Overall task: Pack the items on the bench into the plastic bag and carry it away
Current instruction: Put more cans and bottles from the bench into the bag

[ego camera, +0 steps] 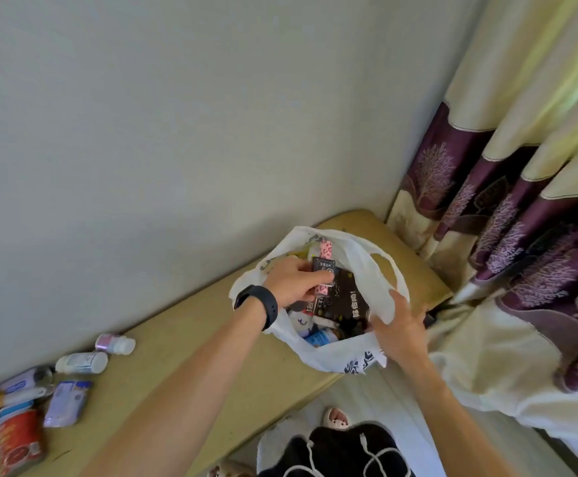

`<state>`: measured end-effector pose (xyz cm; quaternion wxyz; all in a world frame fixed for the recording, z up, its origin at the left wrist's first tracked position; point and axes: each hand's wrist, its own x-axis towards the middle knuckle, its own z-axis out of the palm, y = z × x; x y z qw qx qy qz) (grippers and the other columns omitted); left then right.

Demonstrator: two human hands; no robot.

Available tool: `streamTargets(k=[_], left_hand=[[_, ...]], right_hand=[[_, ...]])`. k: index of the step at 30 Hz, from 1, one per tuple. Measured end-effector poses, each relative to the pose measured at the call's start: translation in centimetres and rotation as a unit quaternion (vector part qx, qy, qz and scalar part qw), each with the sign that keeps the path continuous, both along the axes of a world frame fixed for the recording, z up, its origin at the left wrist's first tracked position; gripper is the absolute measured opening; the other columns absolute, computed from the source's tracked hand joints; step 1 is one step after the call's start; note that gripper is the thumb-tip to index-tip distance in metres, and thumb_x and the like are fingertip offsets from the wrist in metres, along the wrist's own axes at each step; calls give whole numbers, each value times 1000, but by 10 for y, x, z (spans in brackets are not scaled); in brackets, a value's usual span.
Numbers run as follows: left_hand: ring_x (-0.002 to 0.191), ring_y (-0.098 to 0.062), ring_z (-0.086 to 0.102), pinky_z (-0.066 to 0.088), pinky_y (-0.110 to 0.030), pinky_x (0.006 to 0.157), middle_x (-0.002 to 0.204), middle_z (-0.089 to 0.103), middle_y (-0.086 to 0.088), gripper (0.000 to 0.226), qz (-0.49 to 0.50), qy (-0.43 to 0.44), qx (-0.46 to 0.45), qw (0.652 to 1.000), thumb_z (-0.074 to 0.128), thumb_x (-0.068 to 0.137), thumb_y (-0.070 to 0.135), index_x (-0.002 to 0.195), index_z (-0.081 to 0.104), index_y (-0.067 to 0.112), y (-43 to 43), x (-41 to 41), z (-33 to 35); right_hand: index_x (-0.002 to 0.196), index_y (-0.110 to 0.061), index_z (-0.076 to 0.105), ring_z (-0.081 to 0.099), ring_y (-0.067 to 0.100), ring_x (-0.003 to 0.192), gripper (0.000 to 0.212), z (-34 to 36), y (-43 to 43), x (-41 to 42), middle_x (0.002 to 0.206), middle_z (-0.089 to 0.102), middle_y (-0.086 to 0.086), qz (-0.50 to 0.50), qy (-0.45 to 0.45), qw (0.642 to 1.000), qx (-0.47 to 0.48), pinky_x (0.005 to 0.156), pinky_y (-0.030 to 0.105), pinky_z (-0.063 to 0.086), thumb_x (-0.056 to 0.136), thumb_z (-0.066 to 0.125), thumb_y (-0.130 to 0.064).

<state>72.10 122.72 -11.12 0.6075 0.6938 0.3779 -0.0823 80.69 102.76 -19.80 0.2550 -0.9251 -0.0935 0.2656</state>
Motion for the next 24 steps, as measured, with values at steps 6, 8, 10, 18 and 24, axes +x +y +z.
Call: streamTargets(k=[6, 8, 10, 18, 24], left_hand=[[75, -22, 67, 54, -39, 67, 80, 71, -3, 33, -147, 84, 190, 967, 70, 74, 43, 86, 66, 12, -23, 14, -44], [78, -24, 61, 50, -37, 68, 85, 64, -3, 25, -206, 115, 274, 932, 67, 83, 37, 90, 61, 13, -28, 13, -58], [98, -29, 60, 52, -40, 82, 110, 60, -5, 34, -260, 147, 344, 890, 62, 88, 39, 112, 59, 15, -30, 6, -74], [147, -27, 15, 3, -54, 119, 154, 31, -3, 55, -351, 198, 543, 737, 53, 92, 31, 145, 39, 27, -15, -43, -65], [129, -34, 49, 37, -56, 107, 135, 57, -5, 50, -171, 91, 575, 795, 70, 79, 33, 129, 60, 31, 13, -100, -34]], right_hand=[[145, -4, 43, 36, 32, 141, 52, -1, -18, 9, 153, 40, 14, -40, -25, 995, 87, 113, 36, 31, 93, 49, 0], [145, -5, 43, 40, 31, 138, 53, 7, -20, 8, 152, 41, 11, -51, -54, 991, 115, 108, 31, 33, 93, 47, 3], [146, -4, 41, 44, 32, 135, 56, 11, -23, 6, 154, 38, 9, -38, -87, 987, 133, 103, 26, 34, 92, 46, 6], [149, -6, 39, 45, 26, 135, 56, 6, -23, 3, 159, 30, 5, 42, -131, 982, 128, 106, 26, 36, 94, 49, 2], [127, -14, 65, 55, 39, 118, 47, 17, -6, -14, 137, 59, 8, 131, -240, 952, 140, 99, 47, 44, 82, 68, 0]])
